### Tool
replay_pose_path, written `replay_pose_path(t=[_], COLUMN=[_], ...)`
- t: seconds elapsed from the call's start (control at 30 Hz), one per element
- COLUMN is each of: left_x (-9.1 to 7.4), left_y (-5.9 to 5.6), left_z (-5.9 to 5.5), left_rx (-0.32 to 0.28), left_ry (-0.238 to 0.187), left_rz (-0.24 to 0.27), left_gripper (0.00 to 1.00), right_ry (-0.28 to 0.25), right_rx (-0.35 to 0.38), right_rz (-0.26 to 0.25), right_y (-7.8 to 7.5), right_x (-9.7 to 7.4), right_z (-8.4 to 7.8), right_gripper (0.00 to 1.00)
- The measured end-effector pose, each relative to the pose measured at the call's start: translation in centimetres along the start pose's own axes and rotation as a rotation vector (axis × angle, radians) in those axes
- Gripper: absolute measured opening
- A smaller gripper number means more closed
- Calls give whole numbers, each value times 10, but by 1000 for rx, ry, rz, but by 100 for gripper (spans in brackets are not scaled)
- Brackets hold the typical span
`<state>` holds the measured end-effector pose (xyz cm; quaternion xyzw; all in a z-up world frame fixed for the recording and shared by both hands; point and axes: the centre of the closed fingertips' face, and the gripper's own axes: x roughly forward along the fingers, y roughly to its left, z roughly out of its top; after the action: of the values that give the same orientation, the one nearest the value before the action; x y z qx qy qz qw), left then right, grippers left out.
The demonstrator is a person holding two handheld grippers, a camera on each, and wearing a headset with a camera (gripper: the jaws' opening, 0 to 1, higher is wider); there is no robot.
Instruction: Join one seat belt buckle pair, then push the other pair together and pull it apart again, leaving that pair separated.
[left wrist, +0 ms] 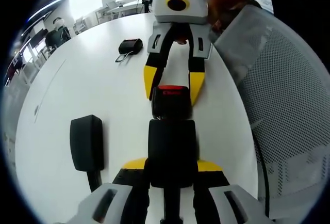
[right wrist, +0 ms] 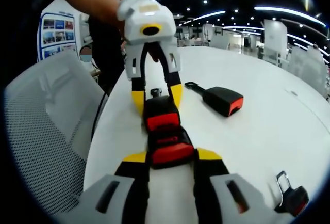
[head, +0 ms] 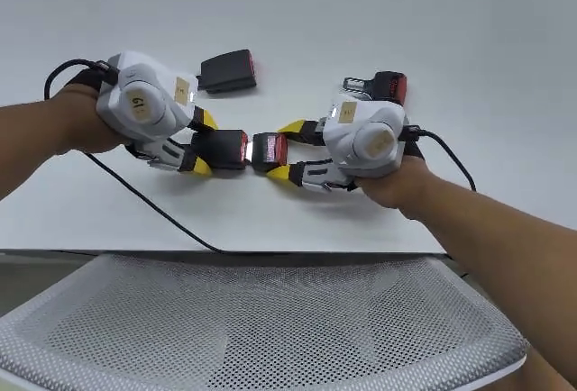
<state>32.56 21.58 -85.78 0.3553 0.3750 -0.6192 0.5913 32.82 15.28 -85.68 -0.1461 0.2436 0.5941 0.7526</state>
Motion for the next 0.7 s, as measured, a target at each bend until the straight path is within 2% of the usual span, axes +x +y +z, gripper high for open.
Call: replay_pose_path(t=[0.7], left_x=[1], left_y=[-3], left_z=[2], left_rx=[-5], left_ry=[-16], left_rz=[-7], left_gripper=[32], right_ry=[-19], right_rx=[10], right_rz=[6], right_y=[3], right_x=[-4], right_z=[-3], right_gripper=[32])
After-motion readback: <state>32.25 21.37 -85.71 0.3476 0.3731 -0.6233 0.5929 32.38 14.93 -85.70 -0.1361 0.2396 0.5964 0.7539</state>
